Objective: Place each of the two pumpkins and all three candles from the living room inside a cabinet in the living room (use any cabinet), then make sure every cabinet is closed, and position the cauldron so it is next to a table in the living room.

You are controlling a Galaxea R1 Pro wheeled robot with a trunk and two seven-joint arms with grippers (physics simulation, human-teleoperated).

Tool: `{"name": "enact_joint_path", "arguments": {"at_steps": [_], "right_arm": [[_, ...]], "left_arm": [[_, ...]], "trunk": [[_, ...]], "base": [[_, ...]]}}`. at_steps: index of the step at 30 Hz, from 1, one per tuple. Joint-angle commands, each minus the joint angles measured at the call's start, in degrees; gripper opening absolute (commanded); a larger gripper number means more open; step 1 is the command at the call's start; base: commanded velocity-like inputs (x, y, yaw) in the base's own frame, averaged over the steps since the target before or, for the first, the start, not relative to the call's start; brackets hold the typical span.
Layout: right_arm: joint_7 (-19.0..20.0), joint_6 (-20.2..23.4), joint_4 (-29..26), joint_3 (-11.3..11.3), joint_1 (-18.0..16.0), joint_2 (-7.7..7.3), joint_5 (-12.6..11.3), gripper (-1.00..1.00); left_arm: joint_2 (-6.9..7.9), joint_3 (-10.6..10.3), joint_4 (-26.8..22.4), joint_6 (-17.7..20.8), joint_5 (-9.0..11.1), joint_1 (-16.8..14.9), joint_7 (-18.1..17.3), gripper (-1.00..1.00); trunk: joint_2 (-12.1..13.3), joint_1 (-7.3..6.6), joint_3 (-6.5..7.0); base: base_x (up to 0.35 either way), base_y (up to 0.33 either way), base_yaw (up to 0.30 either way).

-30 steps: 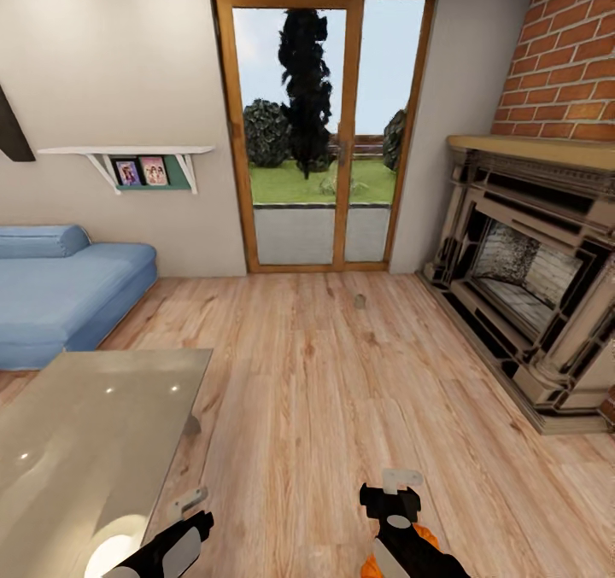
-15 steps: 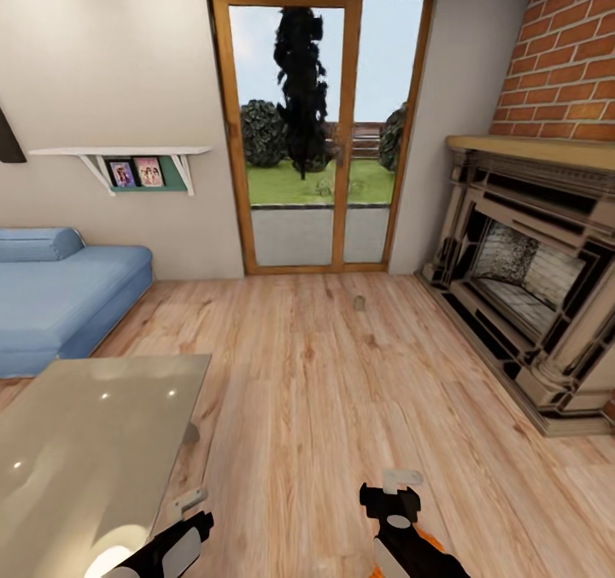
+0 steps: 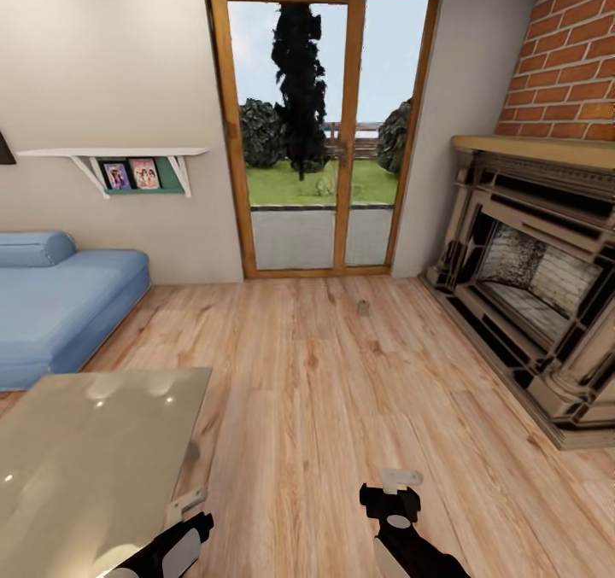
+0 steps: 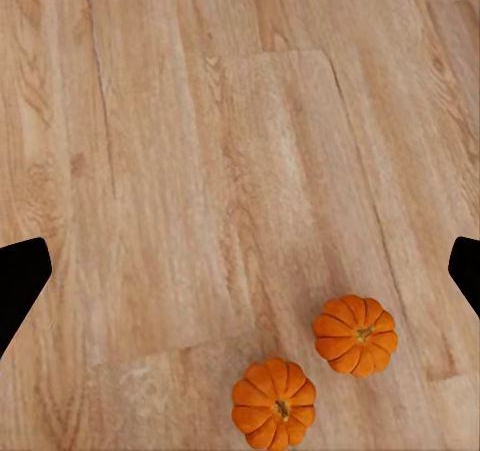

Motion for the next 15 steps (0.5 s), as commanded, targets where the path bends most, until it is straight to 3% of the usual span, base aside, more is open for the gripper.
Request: {"name": "enact_joint_path", "arguments": {"at_steps": [1, 8, 15], "right_arm": [[-0.5, 0.1, 0.0, 0.5, -0.1, -0.05, -0.4, 1.00], [-0.5, 0.1, -0.1, 0.5, -0.1, -0.05, -0.4, 1.00], [-0.5, 0.2, 0.0, 0.5, -0.1, -0.06, -0.5, 1.00]], "left_arm": [[0.03, -0.4, -0.1, 0.1, 0.4, 0.0, 0.4, 1.00], [0.03, -0.4, -0.1, 0.1, 0.4, 0.0, 0.4, 1.00], [0.03, -0.4, -0.1, 0.1, 0.4, 0.0, 0.4, 1.00]], "trunk": [[0.0, 0.03, -0.06], [0.0, 0.03, -0.06], [0.0, 0.03, -0.06]], "base": [[0.224, 0.042, -0.150], [0.217, 0.091, -0.065], [0.083, 0.011, -0.004]]}}
